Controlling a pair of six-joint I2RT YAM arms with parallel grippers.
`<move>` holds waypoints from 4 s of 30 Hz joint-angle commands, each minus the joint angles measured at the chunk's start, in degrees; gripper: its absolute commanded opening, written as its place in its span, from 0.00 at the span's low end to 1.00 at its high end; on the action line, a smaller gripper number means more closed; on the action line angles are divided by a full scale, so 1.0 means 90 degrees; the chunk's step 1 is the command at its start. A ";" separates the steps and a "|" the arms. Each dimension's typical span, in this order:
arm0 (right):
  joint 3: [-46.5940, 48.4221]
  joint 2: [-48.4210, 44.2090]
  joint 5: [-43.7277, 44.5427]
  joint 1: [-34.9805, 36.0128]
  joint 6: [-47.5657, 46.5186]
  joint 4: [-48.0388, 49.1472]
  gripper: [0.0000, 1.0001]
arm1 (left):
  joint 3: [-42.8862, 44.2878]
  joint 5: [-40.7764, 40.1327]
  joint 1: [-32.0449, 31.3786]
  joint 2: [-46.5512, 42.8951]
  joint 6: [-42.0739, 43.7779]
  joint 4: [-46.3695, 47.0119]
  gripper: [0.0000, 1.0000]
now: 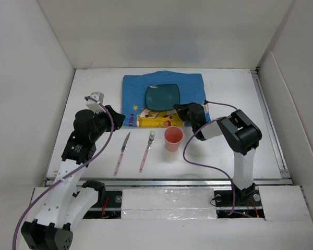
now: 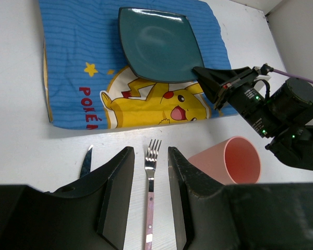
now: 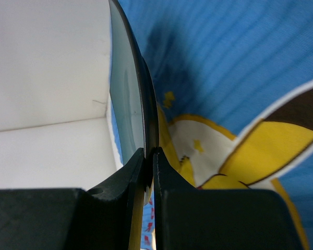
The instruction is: Set the dinner table for one person
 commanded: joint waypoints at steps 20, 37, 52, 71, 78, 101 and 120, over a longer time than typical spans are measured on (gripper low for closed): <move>0.0127 0.0180 -0.0607 -0.0193 0.0387 0.1252 0.41 | 0.0256 0.0114 -0.0041 -0.0100 -0.0011 0.0242 0.29; 0.1327 -0.2269 0.0632 -0.0593 -0.2445 -0.4117 0.82 | 0.0266 -0.0218 0.0086 -0.0247 -0.0148 0.0301 0.29; 0.1464 -0.3689 0.1893 0.2966 -0.4214 -0.5857 0.00 | 0.0364 -0.1136 0.0204 -0.0519 -0.1075 0.0174 0.20; 0.5261 0.0734 0.2167 0.5452 -0.3160 -0.8426 0.62 | 0.1311 -0.1693 -0.0128 -0.1008 -0.1115 0.0252 0.42; 0.5956 0.1555 0.2167 0.5452 -0.2964 -0.8768 0.62 | 0.1145 -0.1702 -0.0323 -0.1076 -0.0978 0.0359 0.42; 0.5409 0.1624 0.2889 0.5452 -0.2427 -0.9344 0.46 | 0.0969 -0.1595 -0.0324 -0.1086 -0.0929 0.0408 0.42; 0.4590 -0.1007 0.3534 0.5228 -0.3588 -0.7803 0.00 | 0.1243 -0.2435 -0.0324 -0.1047 -0.0754 0.0144 0.42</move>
